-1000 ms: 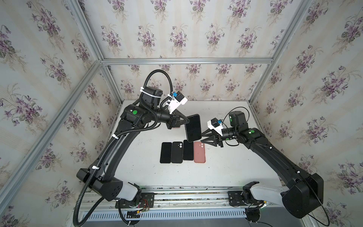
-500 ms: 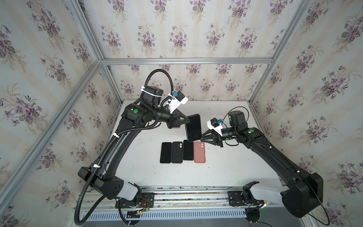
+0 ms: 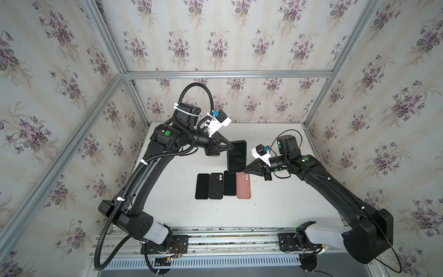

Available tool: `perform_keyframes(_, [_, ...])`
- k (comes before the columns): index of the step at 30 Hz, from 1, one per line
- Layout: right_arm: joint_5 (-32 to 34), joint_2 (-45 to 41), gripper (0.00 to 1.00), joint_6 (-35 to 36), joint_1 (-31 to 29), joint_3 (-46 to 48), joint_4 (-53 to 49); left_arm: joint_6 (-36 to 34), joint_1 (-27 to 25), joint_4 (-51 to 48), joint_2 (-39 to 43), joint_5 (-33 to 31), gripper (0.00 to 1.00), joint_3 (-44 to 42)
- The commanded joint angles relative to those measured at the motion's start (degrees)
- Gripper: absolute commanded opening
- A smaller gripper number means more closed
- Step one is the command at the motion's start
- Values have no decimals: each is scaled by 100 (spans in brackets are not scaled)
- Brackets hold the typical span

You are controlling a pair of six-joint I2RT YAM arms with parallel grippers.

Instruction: Take the phone out of the phone case

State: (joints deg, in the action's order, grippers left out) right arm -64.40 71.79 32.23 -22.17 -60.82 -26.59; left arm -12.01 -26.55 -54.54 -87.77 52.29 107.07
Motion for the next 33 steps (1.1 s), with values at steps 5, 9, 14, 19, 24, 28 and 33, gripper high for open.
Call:
perform_keyframes(5, [56, -120, 0, 212, -162, -57, 535, 274, 0, 299, -268, 694, 0, 269])
perform_keyframes(9, [250, -147, 0, 295, -250, -53, 745, 520, 1, 394, -483, 1089, 0, 332])
perform_keyframes(14, [534, -226, 0, 405, -307, -36, 1088, 907, 7, 594, -681, 1459, 0, 324])
perform_keyframes(19, [793, -279, 0, 406, -323, -9, 1549, 1278, -15, 782, -835, 1739, 0, 323])
perform_keyframes(24, [1009, -290, 0, 240, -331, 79, 2042, 1555, -104, 958, -865, 1842, 0, 258])
perform_keyframes(28, [1182, -386, 2, -235, -331, 340, 2635, 1720, -114, 1053, -852, 1783, 0, 196])
perform_keyframes(33, [1652, -850, 18, -1099, -323, 1009, 3271, 2365, -29, 1568, -724, 1439, 0, 169])
